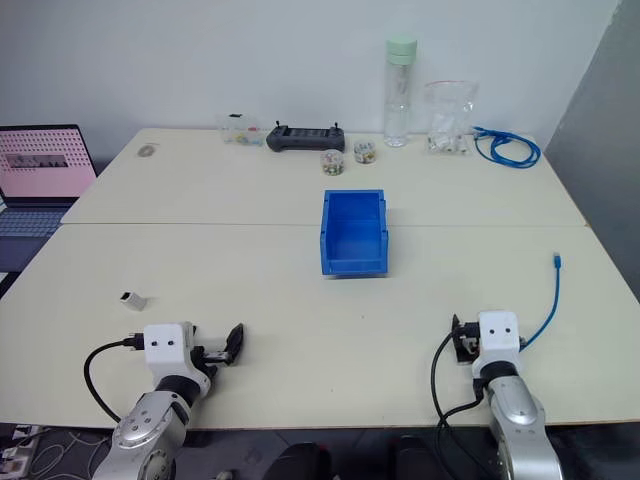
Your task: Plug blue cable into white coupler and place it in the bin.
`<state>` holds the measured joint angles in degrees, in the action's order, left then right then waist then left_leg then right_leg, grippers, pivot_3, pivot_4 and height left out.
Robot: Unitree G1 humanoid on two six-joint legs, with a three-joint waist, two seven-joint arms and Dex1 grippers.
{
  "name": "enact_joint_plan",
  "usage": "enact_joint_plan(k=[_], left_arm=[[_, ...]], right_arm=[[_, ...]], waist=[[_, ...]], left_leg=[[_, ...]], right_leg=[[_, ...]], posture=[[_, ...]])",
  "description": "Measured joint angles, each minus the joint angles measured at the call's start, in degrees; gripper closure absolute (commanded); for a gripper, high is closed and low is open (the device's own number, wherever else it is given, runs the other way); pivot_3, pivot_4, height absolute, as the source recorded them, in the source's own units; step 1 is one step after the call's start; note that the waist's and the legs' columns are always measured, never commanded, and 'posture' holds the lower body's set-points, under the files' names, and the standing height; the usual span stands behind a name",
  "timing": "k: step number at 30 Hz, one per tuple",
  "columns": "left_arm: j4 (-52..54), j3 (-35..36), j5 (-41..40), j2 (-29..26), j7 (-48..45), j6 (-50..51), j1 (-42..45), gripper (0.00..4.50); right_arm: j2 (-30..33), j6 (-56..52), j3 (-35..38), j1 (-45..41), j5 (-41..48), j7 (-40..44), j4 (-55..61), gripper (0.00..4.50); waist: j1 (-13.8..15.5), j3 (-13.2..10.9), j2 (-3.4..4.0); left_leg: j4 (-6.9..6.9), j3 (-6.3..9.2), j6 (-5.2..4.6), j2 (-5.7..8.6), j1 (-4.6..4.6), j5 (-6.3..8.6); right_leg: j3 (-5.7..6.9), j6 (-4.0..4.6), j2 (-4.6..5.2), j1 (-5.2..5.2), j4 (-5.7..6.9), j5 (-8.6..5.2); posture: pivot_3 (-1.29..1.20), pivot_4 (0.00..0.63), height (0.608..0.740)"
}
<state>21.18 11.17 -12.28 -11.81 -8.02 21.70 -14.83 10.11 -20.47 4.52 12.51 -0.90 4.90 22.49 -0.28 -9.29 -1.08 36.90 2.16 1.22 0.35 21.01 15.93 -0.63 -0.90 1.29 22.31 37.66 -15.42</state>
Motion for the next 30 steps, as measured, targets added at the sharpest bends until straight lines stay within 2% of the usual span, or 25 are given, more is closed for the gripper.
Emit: enact_joint_plan(k=[18, 24, 26, 28, 30], left_arm=[[0.8, 0.3, 2.2, 2.5, 2.9, -2.0, -0.7, 0.00], [0.8, -0.2, 2.1, 0.3, 0.4, -1.3, 0.4, 0.00], [0.9, -1.6, 1.2, -4.2, -3.5, 0.9, 4.5, 0.00], [1.2, -3.1, -0.3, -7.8, -7.7, 3.3, 11.4, 0.00], [1.6, -6.6, -2.7, -10.6, -13.6, 5.7, 20.0, 0.00]], right_arm=[[-1.3, 0.0, 0.9, -0.1, 0.0, -1.3, 0.3, 0.38], [0.3, -0.8, 1.1, -1.6, -0.2, -1.2, 0.5, 0.38], [1.8, -2.6, 1.9, -3.4, -0.1, -1.0, 1.6, 0.38], [3.7, -4.2, 4.7, -6.6, 0.1, -1.0, 2.0, 0.38], [6.8, -5.6, 8.5, -9.3, 0.7, -0.6, 1.4, 0.38]], waist=[[0.0, -0.5, -0.22], [0.0, -0.9, -0.29], [0.2, -1.1, -0.29], [0.5, -1.1, -0.28], [0.6, -1.1, -0.28]], left_leg=[[0.00, 0.09, 0.06, -0.03, 0.07, 0.03], [0.01, 0.18, 0.06, -0.03, 0.21, 0.03], [0.11, 0.38, 0.09, -0.01, 0.58, -0.02], [0.18, 0.46, 0.13, 0.06, 1.03, -0.19], [0.19, 0.44, 0.15, 0.14, 1.09, -0.23]], right_leg=[[0.09, 0.03, -0.01, 0.03, -0.03, -0.02], [0.21, 0.02, -0.02, 0.10, -0.03, -0.02], [0.40, -0.04, -0.03, 0.40, 0.03, 0.02], [0.47, -0.14, -0.07, 0.80, 0.12, 0.13], [0.45, -0.11, -0.07, 0.83, 0.18, 0.17]], posture=[[0.00, 0.150, 0.740], [0.00, 0.150, 0.740], [0.00, 0.150, 0.740], [0.00, 0.150, 0.740], [0.00, 0.150, 0.740]])
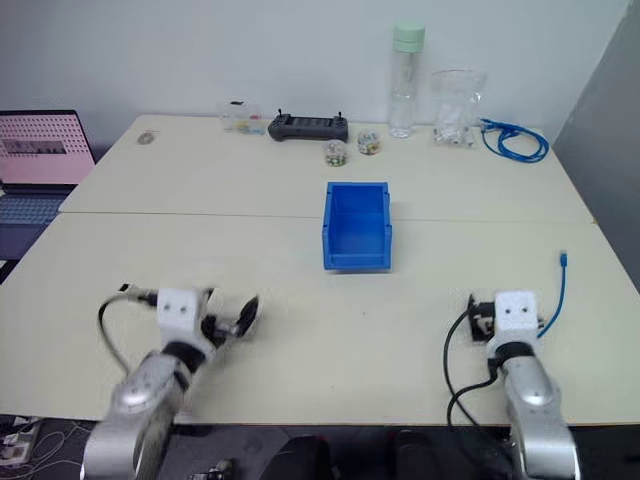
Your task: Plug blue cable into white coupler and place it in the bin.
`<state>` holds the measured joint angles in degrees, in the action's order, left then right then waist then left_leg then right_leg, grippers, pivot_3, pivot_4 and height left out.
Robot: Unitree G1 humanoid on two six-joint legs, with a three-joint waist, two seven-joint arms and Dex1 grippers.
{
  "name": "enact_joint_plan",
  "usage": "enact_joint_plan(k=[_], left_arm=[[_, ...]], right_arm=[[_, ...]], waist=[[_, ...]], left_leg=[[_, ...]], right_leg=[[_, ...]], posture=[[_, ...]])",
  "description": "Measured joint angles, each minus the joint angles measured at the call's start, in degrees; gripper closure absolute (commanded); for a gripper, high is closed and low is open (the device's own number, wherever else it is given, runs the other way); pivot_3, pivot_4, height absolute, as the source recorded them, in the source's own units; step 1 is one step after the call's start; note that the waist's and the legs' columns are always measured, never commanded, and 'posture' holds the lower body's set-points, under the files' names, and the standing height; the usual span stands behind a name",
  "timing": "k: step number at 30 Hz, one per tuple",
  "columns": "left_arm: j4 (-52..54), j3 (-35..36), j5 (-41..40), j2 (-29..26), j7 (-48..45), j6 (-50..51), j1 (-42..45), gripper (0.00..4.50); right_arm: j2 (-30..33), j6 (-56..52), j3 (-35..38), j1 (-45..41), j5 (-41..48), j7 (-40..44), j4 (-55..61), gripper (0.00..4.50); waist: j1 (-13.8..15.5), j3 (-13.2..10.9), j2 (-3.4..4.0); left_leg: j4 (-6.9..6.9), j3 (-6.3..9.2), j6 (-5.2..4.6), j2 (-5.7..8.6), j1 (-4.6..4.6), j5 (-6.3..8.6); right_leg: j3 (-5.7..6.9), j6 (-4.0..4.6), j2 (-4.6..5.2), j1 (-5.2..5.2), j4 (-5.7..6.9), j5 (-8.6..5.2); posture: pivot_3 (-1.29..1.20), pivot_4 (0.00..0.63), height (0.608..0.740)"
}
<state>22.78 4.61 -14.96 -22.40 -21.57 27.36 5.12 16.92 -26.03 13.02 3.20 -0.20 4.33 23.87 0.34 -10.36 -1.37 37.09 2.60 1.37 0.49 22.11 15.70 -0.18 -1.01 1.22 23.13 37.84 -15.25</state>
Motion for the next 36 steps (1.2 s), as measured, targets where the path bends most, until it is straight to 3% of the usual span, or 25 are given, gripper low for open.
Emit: enact_joint_plan(k=[4, 11, 18, 21, 24, 28, 36], left_arm=[[-2.1, -8.4, -4.2, -2.2, -13.2, 2.3, 17.0, 0.00], [-24.8, -21.2, -4.8, 2.7, -35.8, -2.7, 37.4, 0.00], [-43.9, -23.6, -0.6, 9.8, -42.5, -12.4, 46.6, 0.00], [-47.1, -23.6, 0.3, 11.3, -43.4, -14.4, 47.1, 0.00], [-47.9, -23.5, 0.9, 11.8, -44.2, -15.5, 47.5, 0.00], [-47.9, -23.4, 1.2, 11.9, -44.6, -15.4, 47.4, 0.00], [-47.1, -23.3, 1.2, 11.5, -45.3, -14.6, 47.2, 0.00]], right_arm=[[8.3, -1.2, 5.0, -5.4, 1.7, 3.9, -7.9, 0.38], [21.6, -1.2, 4.1, -17.2, 3.4, 14.6, -33.0, 0.38], [24.5, 3.8, -0.7, -30.2, 2.4, 20.2, -52.5, 0.38], [24.8, 5.7, -1.1, -34.8, 2.5, 21.7, -59.9, 0.38], [25.0, 7.7, -1.2, -38.7, 2.5, 22.0, -67.1, 0.79], [25.6, 9.3, -0.7, -43.3, 3.0, 20.9, -76.4, 1.81], [25.8, 9.6, 0.2, -44.8, 4.2, 20.3, -80.6, 3.81]], waist=[[-0.3, 0.0, 0.02], [-2.0, 0.0, 0.07], [-2.2, -0.1, 0.05], [-2.2, -0.1, 0.04], [-2.0, -0.1, 0.04], [-2.0, -0.1, 0.04], [-1.5, -0.1, 0.04]], left_leg=[[-0.06, -0.33, 0.01, 0.05, -0.03, -0.01], [-0.09, -1.21, -0.05, -0.04, -0.13, 0.01], [-0.06, -1.27, -0.07, -0.04, -0.14, 0.02], [-0.03, -1.26, -0.07, -0.06, -0.13, 0.01], [0.02, -1.24, -0.07, -0.05, -0.12, 0.01], [0.09, -1.22, -0.08, -0.04, -0.13, 0.01], [0.48, -1.19, -0.09, -0.06, 0.02, 0.01]], right_leg=[[-0.28, 0.16, -0.09, 0.03, -0.05, 0.10], [-0.70, 0.27, -0.17, 0.16, 0.06, 0.11], [-0.76, 0.26, -0.17, 0.15, 0.08, 0.13], [-0.80, 0.27, -0.13, 0.15, 0.10, 0.14], [-0.78, 0.25, -0.07, 0.14, 0.12, 0.16], [-0.78, 0.22, -0.07, 0.12, 0.18, 0.18], [-0.71, 0.15, -0.06, 0.05, 0.23, 0.22]], posture=[[0.00, 0.150, 0.740], [0.00, 0.150, 0.740], [0.00, 0.150, 0.740], [0.00, 0.150, 0.740], [0.00, 0.150, 0.740], [0.00, 0.150, 0.740], [0.00, 0.150, 0.740]])
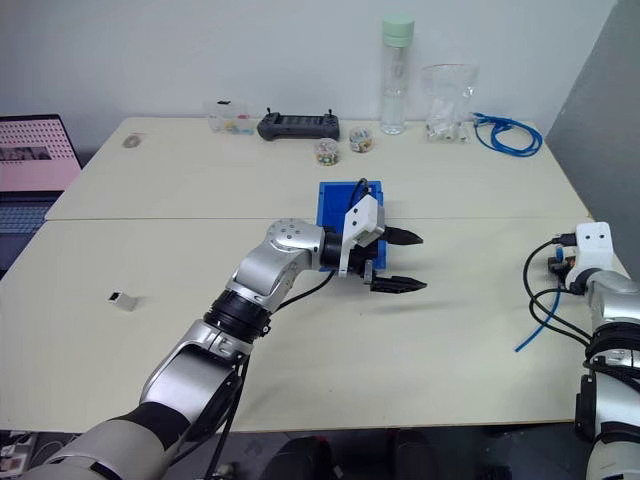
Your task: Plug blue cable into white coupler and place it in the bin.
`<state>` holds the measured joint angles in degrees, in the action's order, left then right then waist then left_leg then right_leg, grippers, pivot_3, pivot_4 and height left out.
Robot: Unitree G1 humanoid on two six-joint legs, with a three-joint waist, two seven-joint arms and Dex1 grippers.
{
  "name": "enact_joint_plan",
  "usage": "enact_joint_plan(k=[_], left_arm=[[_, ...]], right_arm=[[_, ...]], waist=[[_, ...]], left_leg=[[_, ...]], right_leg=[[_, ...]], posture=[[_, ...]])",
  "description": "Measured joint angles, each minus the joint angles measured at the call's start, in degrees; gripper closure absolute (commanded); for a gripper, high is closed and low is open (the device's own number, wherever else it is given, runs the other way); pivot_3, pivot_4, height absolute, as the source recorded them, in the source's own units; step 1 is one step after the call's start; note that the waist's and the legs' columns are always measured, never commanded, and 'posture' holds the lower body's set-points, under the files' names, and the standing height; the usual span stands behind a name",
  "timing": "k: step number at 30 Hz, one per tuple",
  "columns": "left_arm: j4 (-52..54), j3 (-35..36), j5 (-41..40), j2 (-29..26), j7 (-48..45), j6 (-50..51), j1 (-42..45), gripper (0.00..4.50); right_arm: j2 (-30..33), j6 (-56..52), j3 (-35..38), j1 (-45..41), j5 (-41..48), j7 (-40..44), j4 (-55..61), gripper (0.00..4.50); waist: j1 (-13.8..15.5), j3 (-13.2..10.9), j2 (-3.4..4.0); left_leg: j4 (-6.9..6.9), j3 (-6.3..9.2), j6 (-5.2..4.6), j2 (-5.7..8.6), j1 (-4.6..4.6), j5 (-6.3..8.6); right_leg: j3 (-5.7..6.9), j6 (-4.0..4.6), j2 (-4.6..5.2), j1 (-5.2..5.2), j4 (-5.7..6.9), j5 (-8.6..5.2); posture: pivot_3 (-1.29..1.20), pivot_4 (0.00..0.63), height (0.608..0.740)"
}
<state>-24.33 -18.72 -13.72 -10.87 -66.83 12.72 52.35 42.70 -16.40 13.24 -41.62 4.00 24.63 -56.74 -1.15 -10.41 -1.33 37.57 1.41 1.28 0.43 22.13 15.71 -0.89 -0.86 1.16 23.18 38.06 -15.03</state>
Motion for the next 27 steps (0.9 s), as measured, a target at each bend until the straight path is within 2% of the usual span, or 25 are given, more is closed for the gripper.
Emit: enact_joint_plan(k=[3, 10, 13, 15, 16, 18, 20, 22, 24, 27], left_arm=[[0.2, 0.0, 0.0, 0.1, 0.0, 0.7, 0.0, 0.00], [0.6, 0.5, 0.0, 0.7, 0.0, 2.2, 0.0, 0.00], [5.4, 0.8, -0.1, -2.5, -0.9, 3.8, -2.6, 0.00], [11.2, 0.9, -1.2, -7.2, -2.8, 6.2, -6.8, 0.00], [16.1, 1.2, -2.3, -11.2, -4.4, 7.9, -10.8, 0.00], [20.8, 2.8, -3.4, -16.4, -5.7, 9.7, -16.0, 0.00], [29.1, 6.6, -4.6, -21.8, -5.5, 10.6, -24.8, 0.00], [34.8, 9.1, -5.1, -24.3, -4.5, 9.2, -31.9, 0.00], [42.7, 13.9, -5.6, -26.0, -1.1, 8.1, -45.3, 0.00], [49.2, 18.1, -6.1, -24.8, 4.2, 8.1, -57.6, 0.00]], right_arm=[[0.0, 0.4, 0.0, -0.2, 0.0, -0.5, -0.8, 4.48], [0.3, 1.0, 0.0, -0.5, 0.1, -0.8, -2.2, 4.49], [0.9, -1.4, -1.2, 1.9, 1.0, 5.9, 3.4, 4.49], [1.7, -7.1, -3.3, 6.5, 4.0, 14.5, 14.0, 4.49], [3.2, -12.3, -5.2, 10.4, 7.0, 21.3, 22.5, 4.49], [5.0, -19.7, -7.3, 13.5, 11.3, 28.4, 31.0, 4.49], [5.9, -30.5, -10.0, 13.6, 17.8, 35.4, 41.7, 4.49], [5.7, -35.6, -12.3, 11.7, 21.2, 38.7, 46.9, 4.49], [2.8, -40.9, -16.6, 6.7, 24.2, 41.5, 50.2, 4.49], [-1.4, -43.7, -22.6, 3.1, 25.3, 44.3, 51.0, 4.49]], waist=[[0.1, 0.0, 0.00], [0.6, 0.0, 0.00], [0.2, 0.0, 0.03], [-0.6, 0.0, 0.09], [-1.1, 0.1, 0.16], [-1.6, 0.0, 0.24], [-2.0, -0.1, 0.35], [-2.1, -0.1, 0.35], [-1.9, -0.1, 0.32], [-1.1, -0.1, 0.22]], left_leg=[[0.32, 0.01, -0.05, -0.02, 0.21, 0.03], [0.45, -0.02, -0.14, 0.04, 0.27, 0.02], [0.39, -0.02, -0.14, -0.03, 0.24, 0.02], [0.39, 0.00, -0.13, -0.12, 0.26, 0.02], [0.38, 0.07, -0.13, -0.19, 0.22, 0.02], [0.37, 0.16, -0.14, -0.23, 0.13, 0.02], [0.33, 0.24, -0.15, -0.24, 0.09, 0.04], [0.25, 0.27, -0.23, -0.23, -0.03, 0.12], [0.30, 0.30, -0.40, -0.23, -0.10, 0.22], [0.37, 0.36, -0.41, -0.23, -0.10, 0.21]], right_leg=[[0.06, -0.10, 0.01, 0.00, 0.01, 0.06], [0.02, -0.27, 0.05, 0.00, 0.00, 0.18], [0.01, -0.27, 0.00, 0.01, 0.00, 0.17], [-0.10, -0.26, 0.05, 0.07, 0.03, 0.17], [-0.21, -0.22, 0.01, 0.10, 0.02, 0.15], [-0.23, -0.14, -0.03, 0.12, 0.08, 0.10], [-0.21, -0.06, -0.02, 0.16, 0.09, 0.15], [-0.18, 0.00, -0.01, 0.11, 0.05, 0.19], [-0.13, 0.03, 0.01, 0.02, 0.03, 0.21], [-0.06, -0.02, 0.04, 0.00, 0.01, 0.27]], posture=[[0.00, 0.150, 0.740], [0.00, 0.150, 0.740], [0.00, 0.150, 0.740], [0.00, 0.150, 0.740], [0.00, 0.150, 0.740], [0.00, 0.150, 0.740], [0.00, 0.150, 0.740], [0.00, 0.150, 0.740], [0.00, 0.150, 0.740], [0.00, 0.150, 0.740]])
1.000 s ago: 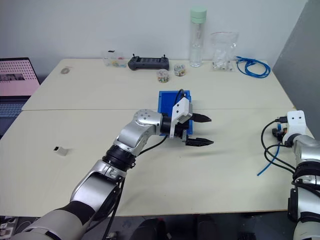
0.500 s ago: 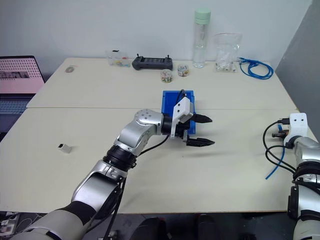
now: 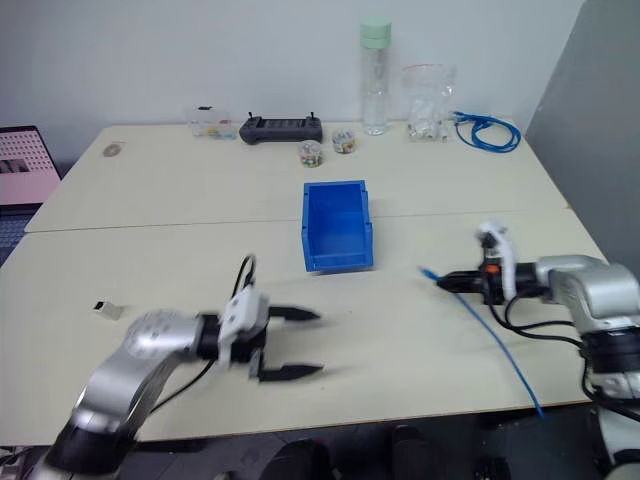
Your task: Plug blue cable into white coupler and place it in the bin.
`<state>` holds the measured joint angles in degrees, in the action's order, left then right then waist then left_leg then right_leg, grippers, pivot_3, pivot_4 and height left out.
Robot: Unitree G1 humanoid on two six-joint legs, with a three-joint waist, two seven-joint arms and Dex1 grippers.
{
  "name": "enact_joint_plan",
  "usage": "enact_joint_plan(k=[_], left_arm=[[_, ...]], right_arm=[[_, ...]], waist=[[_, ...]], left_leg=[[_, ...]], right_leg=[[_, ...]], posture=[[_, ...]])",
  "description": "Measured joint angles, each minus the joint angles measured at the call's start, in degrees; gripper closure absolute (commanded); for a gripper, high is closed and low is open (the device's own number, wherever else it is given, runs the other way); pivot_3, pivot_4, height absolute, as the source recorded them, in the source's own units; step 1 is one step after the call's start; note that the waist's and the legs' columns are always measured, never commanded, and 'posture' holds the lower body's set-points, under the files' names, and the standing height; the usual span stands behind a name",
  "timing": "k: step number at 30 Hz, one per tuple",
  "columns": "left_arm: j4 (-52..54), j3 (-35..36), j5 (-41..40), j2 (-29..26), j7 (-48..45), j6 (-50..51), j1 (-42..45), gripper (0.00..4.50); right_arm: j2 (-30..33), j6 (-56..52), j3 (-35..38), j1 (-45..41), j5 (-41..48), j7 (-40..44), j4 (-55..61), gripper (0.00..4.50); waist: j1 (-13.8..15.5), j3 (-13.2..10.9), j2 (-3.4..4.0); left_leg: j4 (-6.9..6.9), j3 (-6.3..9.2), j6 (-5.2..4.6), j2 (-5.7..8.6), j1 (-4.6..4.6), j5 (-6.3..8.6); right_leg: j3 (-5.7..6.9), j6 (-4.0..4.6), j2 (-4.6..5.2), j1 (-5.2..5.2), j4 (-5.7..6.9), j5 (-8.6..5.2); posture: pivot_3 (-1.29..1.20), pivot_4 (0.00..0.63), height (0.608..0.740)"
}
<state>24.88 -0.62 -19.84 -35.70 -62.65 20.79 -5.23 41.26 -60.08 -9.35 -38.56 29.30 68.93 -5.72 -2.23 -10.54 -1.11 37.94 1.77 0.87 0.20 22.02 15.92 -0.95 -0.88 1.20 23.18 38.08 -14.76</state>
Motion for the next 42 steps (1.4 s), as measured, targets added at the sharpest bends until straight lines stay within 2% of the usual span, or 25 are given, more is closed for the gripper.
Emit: enact_joint_plan(k=[2, 4, 6, 8, 10, 15, 17, 18, 20, 21, 23, 29, 33, 36, 38, 42], left_arm=[[4.6, 3.4, -0.2, 2.7, 5.0, 0.0, -6.5, 0.00], [11.8, 8.5, 1.2, 8.6, 13.3, -2.3, -20.3, 0.00], [14.6, 8.9, 3.4, 12.5, 17.8, -4.8, -29.0, 0.00], [15.4, 9.1, 5.0, 14.5, 20.3, -6.8, -33.5, 0.00], [16.4, 9.8, 7.2, 18.6, 24.3, -11.6, -41.0, 0.00], [17.6, 8.4, 10.3, 24.2, 29.5, -19.1, -50.7, 0.00], [17.5, 7.6, 11.0, 25.7, 31.3, -20.8, -51.9, 0.00], [17.3, 7.3, 11.1, 25.9, 32.0, -21.4, -52.1, 0.00], [16.9, 6.6, 11.7, 25.7, 32.5, -22.3, -52.0, 0.00], [16.6, 6.2, 11.9, 25.5, 32.8, -22.4, -51.6, 0.00], [15.4, 6.0, 11.9, 23.9, 32.8, -22.3, -49.2, 0.00], [12.6, 6.8, 9.1, 16.5, 29.5, -18.8, -38.7, 0.00], [5.8, 6.9, 5.0, 4.0, 20.1, -14.7, -21.1, 0.00], [-1.2, 5.7, 4.5, -1.6, 13.0, -15.8, -11.3, 0.00], [-9.0, 2.3, 4.5, -4.8, 6.1, -17.7, -3.0, 0.00], [-21.3, -3.0, 4.6, -5.2, -3.6, -20.2, 8.3, 0.00]], right_arm=[[-3.4, -0.2, -4.4, -2.3, -0.4, 1.6, -1.4, 4.49], [-10.8, 2.4, -11.4, -8.0, -2.3, 4.5, -6.9, 4.49], [-14.8, 7.0, -15.7, -10.6, -5.3, 6.6, -12.5, 4.49], [-17.1, 10.2, -17.9, -11.7, -7.7, 7.7, -17.0, 4.49], [-22.5, 17.2, -21.7, -14.2, -11.9, 10.3, -25.9, 4.49], [-27.8, 28.9, -25.3, -16.1, -18.1, 13.4, -33.5, 4.49], [-29.1, 33.1, -25.7, -16.1, -20.0, 13.9, -35.3, 3.87], [-29.7, 34.6, -25.7, -16.1, -20.4, 14.4, -36.1, 3.77], [-30.5, 36.6, -25.4, -16.1, -21.0, 15.4, -37.1, 3.26], [-30.8, 37.1, -25.0, -16.1, -21.2, 15.7, -37.4, 3.20], [-30.7, 37.2, -24.2, -15.6, -21.2, 16.2, -37.1, 2.63], [-26.5, 32.8, -21.1, -10.8, -20.8, 16.2, -28.1, 1.43], [-15.1, 18.8, -14.5, -0.1, -17.1, 11.5, -5.3, 0.50], [-8.6, 10.3, -8.6, 6.2, -12.9, 8.6, 10.1, 0.50], [-5.1, 3.1, -1.6, 12.6, -7.9, 5.4, 24.1, 0.50], [-3.6, -4.6, 7.2, 21.1, -0.2, -0.1, 40.0, 0.50]], waist=[[0.9, 0.0, 0.00], [0.7, 0.0, -0.04], [0.6, 0.0, -0.06], [1.1, 0.0, -0.08], [1.2, 0.0, -0.09], [0.2, 0.1, -0.19], [-0.5, 0.2, -0.29], [-0.8, 0.2, -0.29], [-1.2, 0.2, -0.27], [-1.4, 0.2, -0.27], [-1.3, 0.2, -0.22], [-0.3, 0.3, 0.01], [2.1, 0.3, 0.12], [2.0, 0.3, 0.10], [1.7, 0.3, 0.12], [1.0, 0.3, 0.08]], left_leg=[[0.04, 0.09, -0.01, 0.07, 0.08, 0.00], [0.03, 0.04, -0.02, 0.07, 0.09, 0.02], [-0.01, -0.03, -0.06, 0.10, 0.07, 0.06], [0.00, 0.06, -0.06, 0.14, 0.13, 0.06], [0.01, 0.04, -0.07, 0.13, 0.12, 0.06], [-0.01, -0.18, -0.13, 0.10, -0.05, 0.10], [-0.02, -0.28, -0.15, 0.02, -0.15, 0.11], [-0.03, -0.28, -0.15, 0.00, -0.17, 0.11], [-0.06, -0.30, -0.15, -0.05, -0.21, 0.11], [-0.08, -0.30, -0.15, -0.06, -0.22, 0.11], [-0.08, -0.25, -0.15, -0.08, -0.23, 0.11], [0.00, -0.10, -0.15, -0.03, -0.21, 0.11], [0.09, 0.20, -0.14, 0.20, 0.06, 0.10], [0.08, 0.23, -0.13, 0.19, 0.21, 0.11], [0.00, 0.18, -0.12, 0.15, 0.19, 0.12], [-0.03, 0.37, -0.12, 0.12, 0.18, 0.12]], right_leg=[[0.08, 0.04, 0.07, 0.00, 0.01, 0.05], [0.03, 0.05, 0.10, 0.03, -0.08, 0.07], [0.02, 0.05, 0.16, 0.03, -0.10, 0.07], [0.12, 0.06, 0.18, 0.03, -0.10, 0.07], [0.12, 0.14, 0.18, 0.04, -0.12, 0.02], [0.01, 0.06, 0.17, 0.00, -0.12, -0.05], [-0.04, -0.11, 0.10, -0.02, -0.08, -0.15], [-0.03, -0.11, 0.07, -0.02, -0.06, -0.16], [-0.05, -0.09, 0.00, -0.02, -0.03, -0.18], [-0.05, -0.08, -0.01, -0.01, -0.01, -0.19], [-0.01, -0.06, -0.04, 0.00, 0.05, -0.20], [0.07, 0.00, -0.06, 0.02, 0.12, -0.15], [0.29, 0.22, 0.07, 0.02, 0.12, 0.03], [0.31, 0.20, 0.07, 0.05, 0.00, 0.07], [0.30, 0.21, 0.03, 0.09, 0.00, 0.06], [0.34, 0.22, -0.06, 0.06, 0.05, 0.04]], posture=[[0.00, 0.150, 0.740], [0.00, 0.150, 0.740], [0.00, 0.150, 0.740], [0.00, 0.150, 0.740], [0.00, 0.150, 0.740], [0.00, 0.150, 0.740], [0.00, 0.150, 0.740], [0.00, 0.150, 0.740], [0.00, 0.150, 0.740], [0.00, 0.150, 0.740], [0.00, 0.150, 0.740], [0.00, 0.150, 0.740], [0.00, 0.150, 0.740], [0.00, 0.150, 0.740], [0.00, 0.150, 0.740], [0.00, 0.150, 0.740]])
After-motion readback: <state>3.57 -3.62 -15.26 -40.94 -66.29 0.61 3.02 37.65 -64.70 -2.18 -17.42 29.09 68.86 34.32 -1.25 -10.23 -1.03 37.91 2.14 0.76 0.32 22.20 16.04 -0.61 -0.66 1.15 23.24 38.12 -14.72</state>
